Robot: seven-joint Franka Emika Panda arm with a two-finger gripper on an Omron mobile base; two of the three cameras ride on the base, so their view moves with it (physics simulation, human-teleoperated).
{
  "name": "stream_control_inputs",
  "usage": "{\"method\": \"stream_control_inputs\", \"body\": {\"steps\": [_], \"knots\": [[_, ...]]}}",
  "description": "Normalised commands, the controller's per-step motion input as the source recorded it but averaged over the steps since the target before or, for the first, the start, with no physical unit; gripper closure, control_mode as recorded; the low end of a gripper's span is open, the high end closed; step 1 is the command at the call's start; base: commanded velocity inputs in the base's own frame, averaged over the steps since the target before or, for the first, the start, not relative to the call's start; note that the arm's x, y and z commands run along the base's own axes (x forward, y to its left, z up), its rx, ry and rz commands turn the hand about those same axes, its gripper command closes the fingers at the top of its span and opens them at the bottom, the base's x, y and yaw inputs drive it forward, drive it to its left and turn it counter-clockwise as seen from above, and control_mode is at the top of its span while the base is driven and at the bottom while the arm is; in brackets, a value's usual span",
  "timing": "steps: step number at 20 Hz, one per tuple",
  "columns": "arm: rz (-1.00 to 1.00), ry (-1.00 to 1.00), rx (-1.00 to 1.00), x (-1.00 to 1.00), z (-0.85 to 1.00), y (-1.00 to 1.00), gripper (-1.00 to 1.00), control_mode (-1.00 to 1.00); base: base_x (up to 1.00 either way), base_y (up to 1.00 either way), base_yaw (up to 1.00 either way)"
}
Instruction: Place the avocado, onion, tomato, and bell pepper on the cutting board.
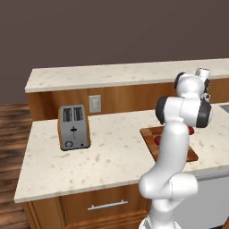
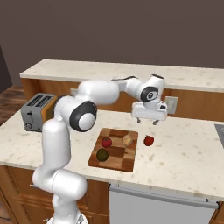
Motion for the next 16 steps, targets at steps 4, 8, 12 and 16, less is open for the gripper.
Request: {"method": "stream_control_inputs", "body": {"steps": [4,8,12,16], "knots": [[0.01,0.0,0.0,0.28,-0.17,-0.27,-1.0,-1.0,0.0,0.0,0.0],[0.01,0.01,0.0,0.18,-0.17,-0.26,-1.0,-1.0,0.0,0.0,0.0],[0.0,0.04,0.0,0.0,-0.27,-0.06,-1.0,-1.0,0.0,0.0,0.0],[0.0,0.01,0.0,-0.22,-0.24,-0.01,-1.0,-1.0,0.0,0.0,0.0]]}}
